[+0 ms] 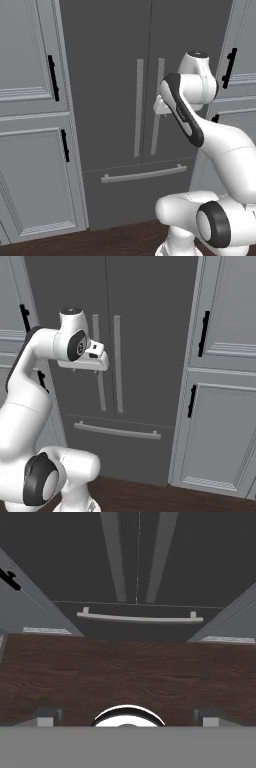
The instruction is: Take the strawberry from the fridge and place it on top of the pancake, located on the dining counter.
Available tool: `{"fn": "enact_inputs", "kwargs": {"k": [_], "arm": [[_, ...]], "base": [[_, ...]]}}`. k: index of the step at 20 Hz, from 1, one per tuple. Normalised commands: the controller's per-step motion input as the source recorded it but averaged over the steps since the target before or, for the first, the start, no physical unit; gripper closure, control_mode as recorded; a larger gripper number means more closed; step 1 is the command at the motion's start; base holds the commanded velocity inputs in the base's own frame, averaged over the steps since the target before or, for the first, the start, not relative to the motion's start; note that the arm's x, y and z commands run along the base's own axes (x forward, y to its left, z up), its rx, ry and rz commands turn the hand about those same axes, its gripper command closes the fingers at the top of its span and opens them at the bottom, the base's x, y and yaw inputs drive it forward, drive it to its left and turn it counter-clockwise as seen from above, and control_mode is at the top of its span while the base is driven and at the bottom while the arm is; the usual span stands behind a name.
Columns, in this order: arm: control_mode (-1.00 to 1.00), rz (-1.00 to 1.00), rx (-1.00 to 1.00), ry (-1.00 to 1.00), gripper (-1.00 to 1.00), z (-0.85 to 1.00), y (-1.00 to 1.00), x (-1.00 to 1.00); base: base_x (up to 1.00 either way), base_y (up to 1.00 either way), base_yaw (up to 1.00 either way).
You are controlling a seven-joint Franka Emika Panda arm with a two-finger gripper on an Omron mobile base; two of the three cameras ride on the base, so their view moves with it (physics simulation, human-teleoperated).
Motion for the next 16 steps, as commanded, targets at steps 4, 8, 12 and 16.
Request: {"fn": "enact_inputs", "kwargs": {"k": [4, 8, 12, 16], "arm": [[1.00, 0.00, 0.00, 0.00, -1.00, 0.00, 0.00, 0.00], [1.00, 0.00, 0.00, 0.00, -1.00, 0.00, 0.00, 0.00], [1.00, 0.00, 0.00, 0.00, -1.00, 0.00, 0.00, 0.00], [-1.00, 0.01, 0.00, -0.01, -1.00, -0.03, -0.12, 0.11]], "base": [[-0.27, -0.02, 0.00], [-0.15, -0.01, 0.00], [-0.10, 0.00, 0.00], [0.00, -0.03, 0.00]]}}
